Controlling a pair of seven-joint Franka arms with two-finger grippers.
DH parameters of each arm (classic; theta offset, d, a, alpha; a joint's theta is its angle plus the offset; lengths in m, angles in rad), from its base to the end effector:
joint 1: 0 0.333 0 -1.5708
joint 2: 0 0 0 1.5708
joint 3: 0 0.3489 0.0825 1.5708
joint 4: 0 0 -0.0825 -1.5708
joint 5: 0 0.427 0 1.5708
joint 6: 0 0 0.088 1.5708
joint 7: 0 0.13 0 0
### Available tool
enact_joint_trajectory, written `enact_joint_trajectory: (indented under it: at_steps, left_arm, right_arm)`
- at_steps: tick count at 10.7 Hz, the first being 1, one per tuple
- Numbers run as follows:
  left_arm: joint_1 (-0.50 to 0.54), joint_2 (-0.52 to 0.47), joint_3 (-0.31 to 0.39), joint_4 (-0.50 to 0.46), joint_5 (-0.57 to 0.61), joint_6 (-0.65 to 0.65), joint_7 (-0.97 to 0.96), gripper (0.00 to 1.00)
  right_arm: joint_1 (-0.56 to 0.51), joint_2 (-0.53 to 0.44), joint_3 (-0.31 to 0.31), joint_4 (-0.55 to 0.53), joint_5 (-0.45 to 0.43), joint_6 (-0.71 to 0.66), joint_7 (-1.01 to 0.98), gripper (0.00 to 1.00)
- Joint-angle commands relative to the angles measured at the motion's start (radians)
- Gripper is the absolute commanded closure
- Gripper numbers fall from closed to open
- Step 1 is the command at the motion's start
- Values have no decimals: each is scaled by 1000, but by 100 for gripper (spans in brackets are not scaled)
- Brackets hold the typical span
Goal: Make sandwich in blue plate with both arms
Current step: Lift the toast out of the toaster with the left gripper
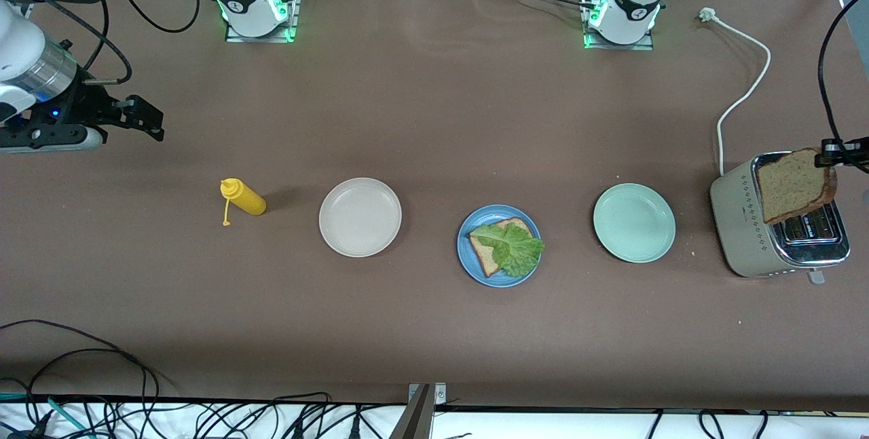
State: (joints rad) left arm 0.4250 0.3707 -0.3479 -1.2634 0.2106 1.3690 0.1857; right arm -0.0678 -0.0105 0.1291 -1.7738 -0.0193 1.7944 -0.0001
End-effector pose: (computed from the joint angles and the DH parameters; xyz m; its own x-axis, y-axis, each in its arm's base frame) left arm 0.6724 0.1243 0.5468 0.9644 -0.0770 -0.2530 -0.0900 -0.9951 -0.0405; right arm 0.6047 0.0353 0.5548 0.9974 0.0656 0.0310 0.0650 -0.9977 0.0203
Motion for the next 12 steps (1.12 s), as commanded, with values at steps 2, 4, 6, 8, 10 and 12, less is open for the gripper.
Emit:
enact_joint_trajectory:
  at_steps: [2, 4, 6, 8, 10, 12]
  left_arm:
    - [-64, 45, -2, 7, -123, -11, -76, 100]
    - [-116, 65, 1, -14, -236, 2, -184, 100]
    - [-216, 12, 58, -137, -331, 112, -245, 100]
    - [-282, -1, 84, -224, -495, 238, -303, 100]
    - [-356, 13, 84, -254, -510, 342, -411, 100]
    - [-394, 54, 86, -258, -619, 416, -419, 100]
  right_arm:
    - [-20, 46, 23, 45, -11, -24, -1, 0]
    - [-21, 52, 44, 48, -16, -13, 5, 0]
    - [-21, 76, 53, 48, -19, 7, -4, 0]
    - [-56, 83, 61, 45, -18, -9, -4, 0]
    - [-110, 81, 127, 47, -17, -32, 3, 0]
    - [-110, 80, 127, 48, -17, -43, 15, 0]
